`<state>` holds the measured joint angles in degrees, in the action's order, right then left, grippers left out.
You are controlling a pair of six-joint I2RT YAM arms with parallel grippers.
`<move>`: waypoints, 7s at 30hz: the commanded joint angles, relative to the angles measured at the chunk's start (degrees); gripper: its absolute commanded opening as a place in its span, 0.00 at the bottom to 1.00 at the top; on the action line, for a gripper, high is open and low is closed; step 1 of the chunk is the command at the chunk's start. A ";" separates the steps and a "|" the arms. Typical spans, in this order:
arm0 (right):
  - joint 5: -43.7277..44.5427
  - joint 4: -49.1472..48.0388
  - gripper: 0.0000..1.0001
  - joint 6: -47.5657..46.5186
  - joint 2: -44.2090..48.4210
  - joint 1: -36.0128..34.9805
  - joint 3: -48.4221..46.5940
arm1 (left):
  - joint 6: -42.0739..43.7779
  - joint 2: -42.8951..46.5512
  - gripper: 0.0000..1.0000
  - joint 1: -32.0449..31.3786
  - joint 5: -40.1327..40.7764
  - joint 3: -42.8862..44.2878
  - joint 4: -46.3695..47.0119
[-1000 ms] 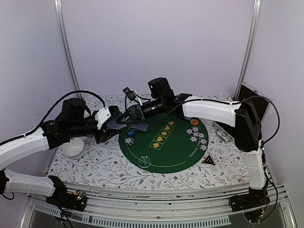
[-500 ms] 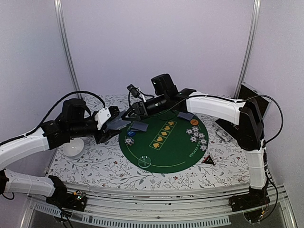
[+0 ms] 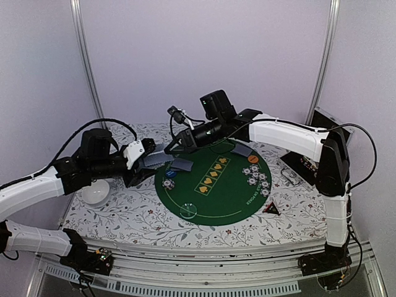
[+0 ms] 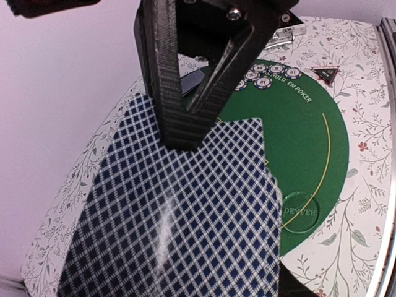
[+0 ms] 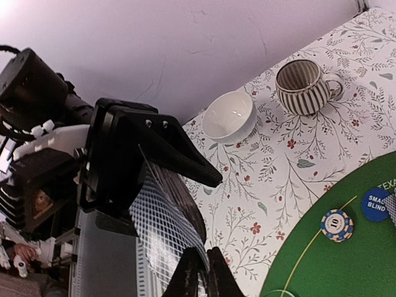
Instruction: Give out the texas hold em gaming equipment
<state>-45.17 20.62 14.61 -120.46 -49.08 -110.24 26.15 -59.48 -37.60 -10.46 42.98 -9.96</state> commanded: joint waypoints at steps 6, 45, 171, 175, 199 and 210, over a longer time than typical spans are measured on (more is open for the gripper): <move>1.53 5.70 0.02 -2.92 3.36 0.55 -3.58 | 0.07 0.41 0.56 -0.10 -0.68 -0.23 2.12; 50.41 -22.88 0.02 -66.56 1.26 -2.64 31.70 | -1.04 1.89 0.56 0.16 1.41 -0.69 3.60; 5.65 6.95 0.01 -12.53 13.23 6.79 -6.08 | 1.63 2.36 0.56 0.27 0.78 -2.46 5.31; 16.26 5.96 0.02 -19.90 16.59 10.17 0.35 | 1.53 2.37 0.56 0.30 0.74 -2.37 5.26; 40.43 -29.24 0.01 -81.93 3.09 3.91 43.15 | 1.89 1.99 0.56 0.33 1.09 -2.94 5.65; 35.11 -20.59 0.01 -86.07 -0.71 3.37 36.85 | 1.92 2.13 0.56 0.34 1.32 -2.98 5.61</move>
<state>-7.77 -3.53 -69.06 -119.46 -45.32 -71.37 27.83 -57.67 -37.43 -9.21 40.42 -6.20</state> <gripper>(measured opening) 0.019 0.565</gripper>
